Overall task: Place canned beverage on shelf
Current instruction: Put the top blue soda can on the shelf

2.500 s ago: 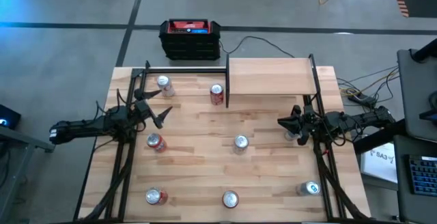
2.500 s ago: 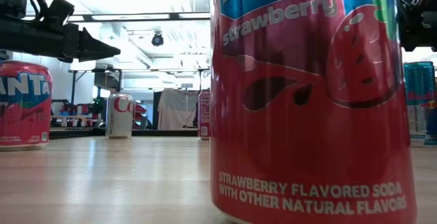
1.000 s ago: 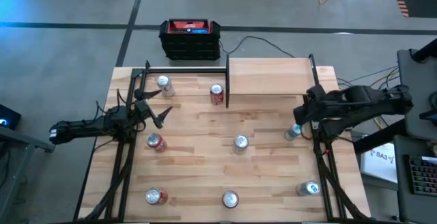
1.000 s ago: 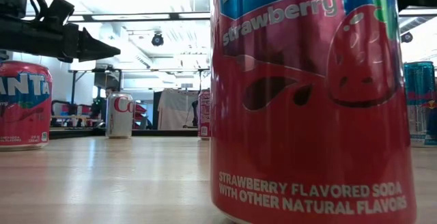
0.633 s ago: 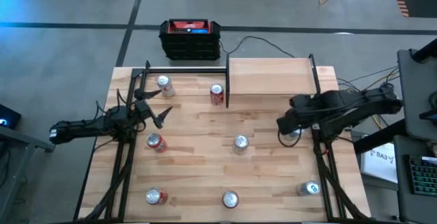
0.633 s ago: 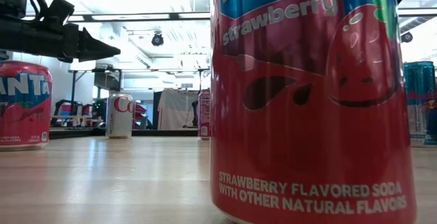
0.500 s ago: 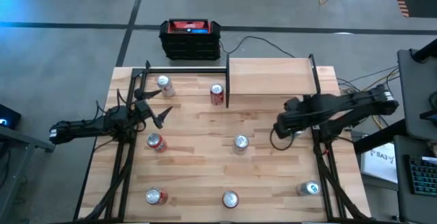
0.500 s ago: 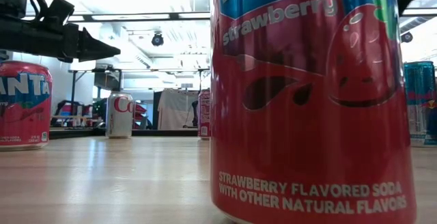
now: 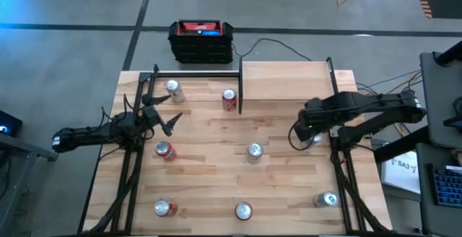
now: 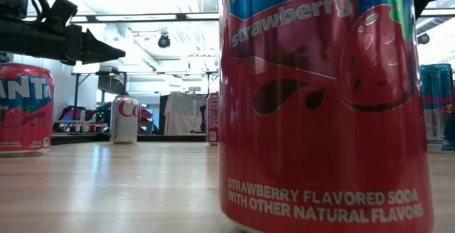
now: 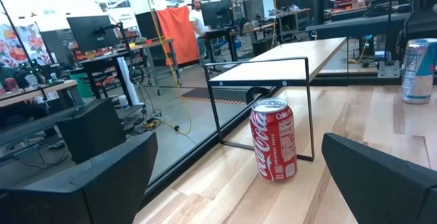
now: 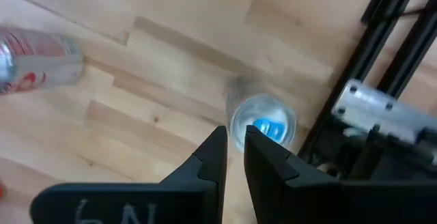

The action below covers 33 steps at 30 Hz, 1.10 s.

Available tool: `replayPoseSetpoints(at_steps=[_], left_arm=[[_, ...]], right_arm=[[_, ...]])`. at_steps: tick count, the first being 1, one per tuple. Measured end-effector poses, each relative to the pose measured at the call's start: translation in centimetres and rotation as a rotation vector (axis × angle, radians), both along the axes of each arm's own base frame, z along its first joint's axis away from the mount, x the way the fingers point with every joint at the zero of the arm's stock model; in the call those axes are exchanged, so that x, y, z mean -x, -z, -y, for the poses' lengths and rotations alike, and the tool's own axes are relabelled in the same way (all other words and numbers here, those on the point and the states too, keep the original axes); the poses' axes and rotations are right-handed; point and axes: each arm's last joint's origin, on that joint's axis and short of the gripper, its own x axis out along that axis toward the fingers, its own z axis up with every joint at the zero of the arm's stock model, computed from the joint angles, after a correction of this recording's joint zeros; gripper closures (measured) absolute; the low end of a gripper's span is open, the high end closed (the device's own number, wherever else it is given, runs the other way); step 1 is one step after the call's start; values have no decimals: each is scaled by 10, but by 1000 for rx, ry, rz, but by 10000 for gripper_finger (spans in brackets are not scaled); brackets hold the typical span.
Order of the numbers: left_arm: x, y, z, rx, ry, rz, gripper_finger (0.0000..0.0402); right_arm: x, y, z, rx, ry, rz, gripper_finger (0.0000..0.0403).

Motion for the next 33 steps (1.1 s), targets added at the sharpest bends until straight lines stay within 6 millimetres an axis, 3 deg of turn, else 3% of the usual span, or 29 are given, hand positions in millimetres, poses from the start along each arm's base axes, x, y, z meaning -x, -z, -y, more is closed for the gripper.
replayPoseSetpoints(at_steps=[5, 14, 23, 33], left_arm=[[0, 0, 0, 0, 0, 0, 3], [0, 0, 0, 0, 0, 0, 3], [0, 0, 0, 0, 0, 0, 3], [0, 0, 0, 0, 0, 0, 3]], right_arm=[[6, -4, 2, 53, 19, 30, 364], [1, 0, -1, -50, -17, -6, 364], [-1, 5, -2, -44, -128, -40, 364], [0, 7, -2, -52, -3, -37, 364]])
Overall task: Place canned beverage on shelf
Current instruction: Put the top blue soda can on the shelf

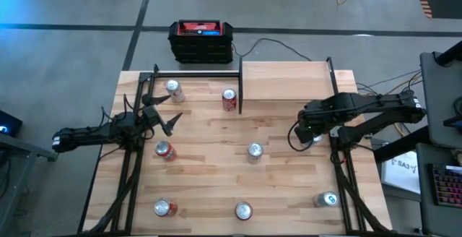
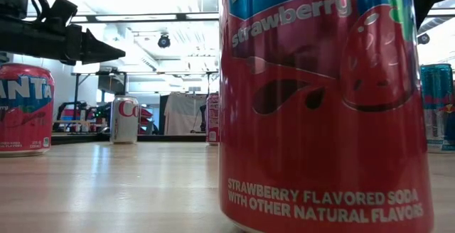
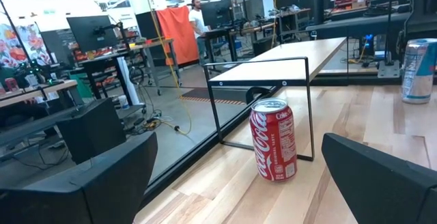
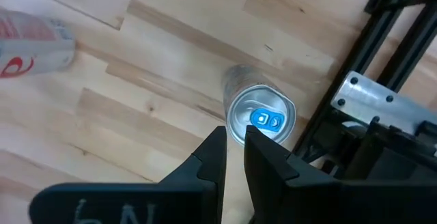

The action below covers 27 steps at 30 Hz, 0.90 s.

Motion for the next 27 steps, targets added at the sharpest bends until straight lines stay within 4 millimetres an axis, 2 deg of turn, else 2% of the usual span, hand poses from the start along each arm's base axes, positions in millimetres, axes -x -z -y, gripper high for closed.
replayPoseSetpoints(at_steps=[15, 18, 27], left_arm=[[0, 0, 0, 0, 0, 0, 3], [0, 0, 0, 0, 0, 0, 3], [0, 0, 0, 0, 0, 0, 3]], right_arm=[[2, 18, 0, -17, 197, -63, 355], [3, 21, -1, -49, 215, -80, 323], [3, 23, -2, -73, 207, -92, 166]])
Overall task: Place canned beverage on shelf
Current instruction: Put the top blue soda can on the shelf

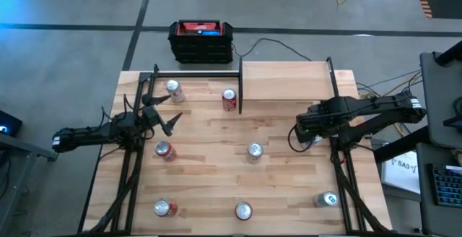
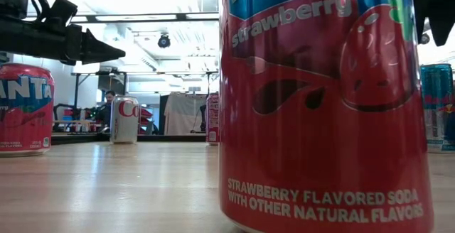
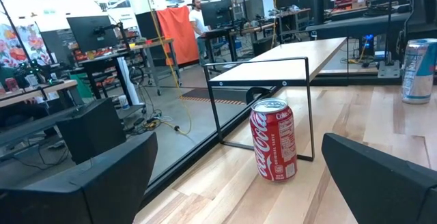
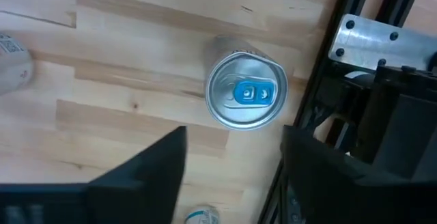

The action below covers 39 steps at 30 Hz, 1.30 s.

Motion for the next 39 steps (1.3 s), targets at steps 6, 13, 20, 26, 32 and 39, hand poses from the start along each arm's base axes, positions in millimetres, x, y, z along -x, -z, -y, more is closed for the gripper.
replayPoseSetpoints(at_steps=[6, 13, 20, 26, 32, 39], left_arm=[[0, 0, 0, 0, 0, 0, 3], [0, 0, 0, 0, 0, 0, 3], [0, 0, 0, 0, 0, 0, 3], [0, 0, 0, 0, 0, 0, 3], [0, 0, 0, 0, 0, 0, 3], [0, 0, 0, 0, 0, 0, 3]], right_arm=[[2, 12, 0, 4, -22, -49, 78], [4, 23, 1, 10, -64, -66, 33], [2, 26, 2, 62, -99, -20, 33], [7, 39, 3, 88, -83, -14, 33], [13, 48, 4, 84, -94, 44, 32], [18, 58, 5, 85, -41, 34, 32]])
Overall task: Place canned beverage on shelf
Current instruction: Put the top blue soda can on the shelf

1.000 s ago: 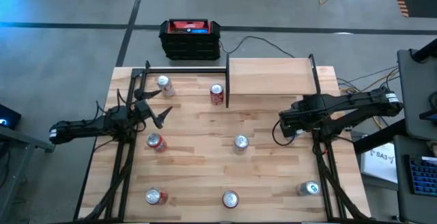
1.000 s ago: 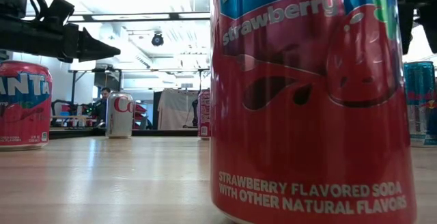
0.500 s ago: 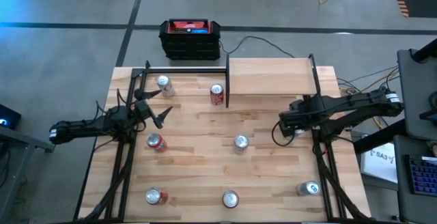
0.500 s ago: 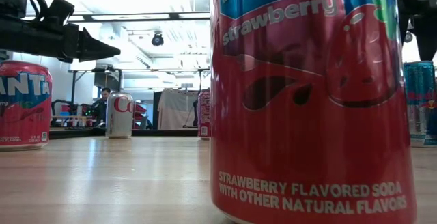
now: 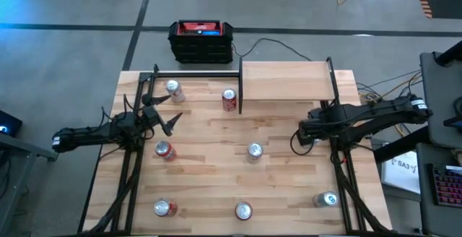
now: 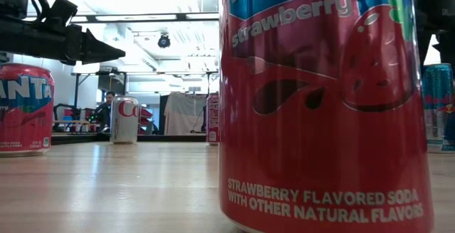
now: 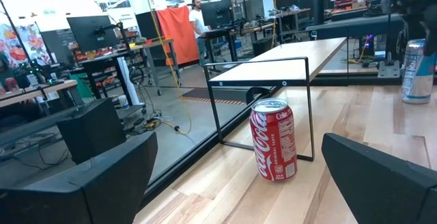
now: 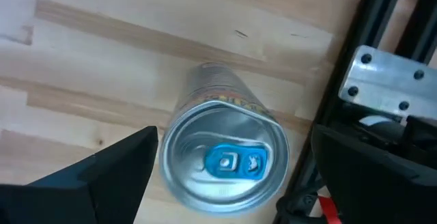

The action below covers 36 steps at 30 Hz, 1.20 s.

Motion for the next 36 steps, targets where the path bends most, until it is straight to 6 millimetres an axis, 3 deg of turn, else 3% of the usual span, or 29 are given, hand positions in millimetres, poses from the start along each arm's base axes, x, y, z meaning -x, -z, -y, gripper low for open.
replayPoseSetpoints(at_steps=[8, 13, 20, 27, 36], left_arm=[[0, 0, 0, 0, 0, 0, 3], [0, 0, 0, 0, 0, 0, 3], [0, 0, 0, 0, 0, 0, 3], [0, 0, 0, 0, 0, 0, 3], [0, 0, 0, 0, 0, 0, 3]], right_arm=[[-1, 12, 0, -1, -11, 2, 42], [-3, 12, 0, -3, -5, 22, 81], [-4, 12, 0, -4, 31, 37, 170], [-6, 11, -1, -7, 41, 56, 177], [-13, -26, -2, -43, -109, 112, 175]])
